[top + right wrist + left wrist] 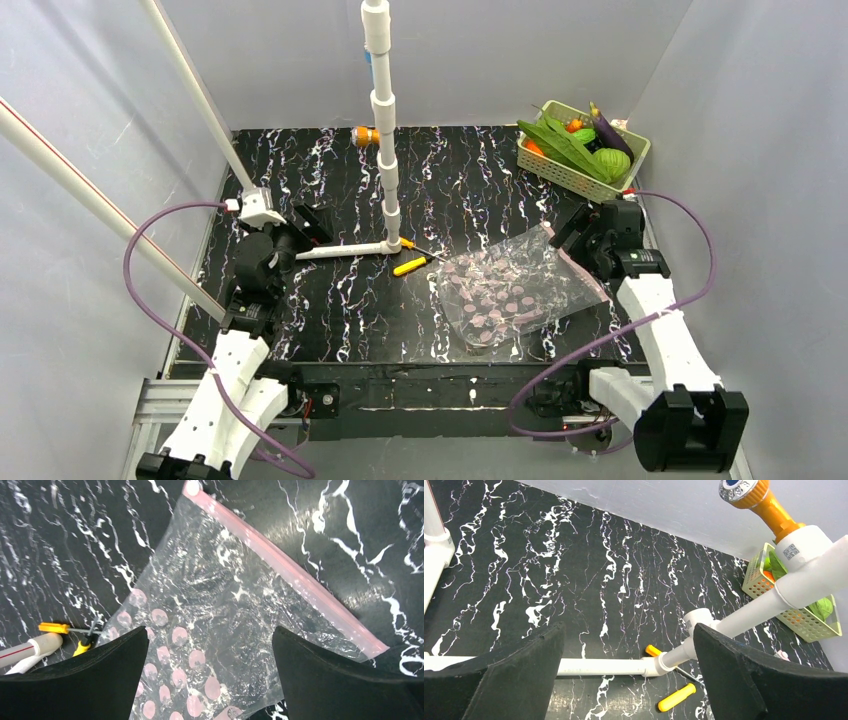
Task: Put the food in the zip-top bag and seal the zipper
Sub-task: Pick up the zipper food storage bag at the center of the board.
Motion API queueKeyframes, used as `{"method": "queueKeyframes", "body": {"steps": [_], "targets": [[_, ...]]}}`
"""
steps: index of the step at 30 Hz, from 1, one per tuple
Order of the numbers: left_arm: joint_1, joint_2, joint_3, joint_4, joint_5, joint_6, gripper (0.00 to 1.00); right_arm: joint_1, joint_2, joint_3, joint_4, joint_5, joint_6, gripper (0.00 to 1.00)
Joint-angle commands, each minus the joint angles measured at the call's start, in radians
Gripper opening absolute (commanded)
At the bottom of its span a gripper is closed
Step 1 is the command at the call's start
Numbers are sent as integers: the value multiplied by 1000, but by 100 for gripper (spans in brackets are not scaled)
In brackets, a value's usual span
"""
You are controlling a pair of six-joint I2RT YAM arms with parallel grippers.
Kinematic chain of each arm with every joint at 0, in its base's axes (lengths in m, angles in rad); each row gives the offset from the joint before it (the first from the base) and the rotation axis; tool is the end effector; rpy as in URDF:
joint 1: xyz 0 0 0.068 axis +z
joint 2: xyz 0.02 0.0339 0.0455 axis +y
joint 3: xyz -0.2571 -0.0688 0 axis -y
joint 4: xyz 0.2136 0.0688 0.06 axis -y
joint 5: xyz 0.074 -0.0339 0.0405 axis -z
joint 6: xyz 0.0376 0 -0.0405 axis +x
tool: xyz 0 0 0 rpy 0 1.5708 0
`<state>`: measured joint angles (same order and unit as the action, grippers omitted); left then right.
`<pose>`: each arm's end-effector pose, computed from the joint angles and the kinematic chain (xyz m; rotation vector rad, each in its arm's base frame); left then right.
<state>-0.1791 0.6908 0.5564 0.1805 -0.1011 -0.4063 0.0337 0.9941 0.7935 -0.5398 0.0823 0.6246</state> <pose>0.1511 -0.0235 0.3133 -0.2549 1.5163 -0.3896 0.1834 0.0031 0.2701 0.7157 2.2070 0.2402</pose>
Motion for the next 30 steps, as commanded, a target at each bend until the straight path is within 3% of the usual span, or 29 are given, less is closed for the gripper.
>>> {"method": "queueKeyframes", "body": {"steps": [1,8,11,14,19,23,30], "targets": [[-8,-20,40,-45,74,77,100,-37,94,61,-77,-5,27,100],[-23,2,72,-99,99,113,100,-213,184,97,-248,180,193,100],[-28,8,78,-106,101,119,100,-349,179,40,-231,94,208,100],[-30,9,80,-110,101,121,99,-407,191,-14,-178,-5,200,100],[-40,7,78,-112,101,129,100,-405,279,-16,-101,-191,123,100],[-53,4,78,-114,101,139,99,-372,322,-23,-69,-250,73,100],[-59,16,86,-120,136,136,100,-197,182,-112,64,-278,-11,69]]}}
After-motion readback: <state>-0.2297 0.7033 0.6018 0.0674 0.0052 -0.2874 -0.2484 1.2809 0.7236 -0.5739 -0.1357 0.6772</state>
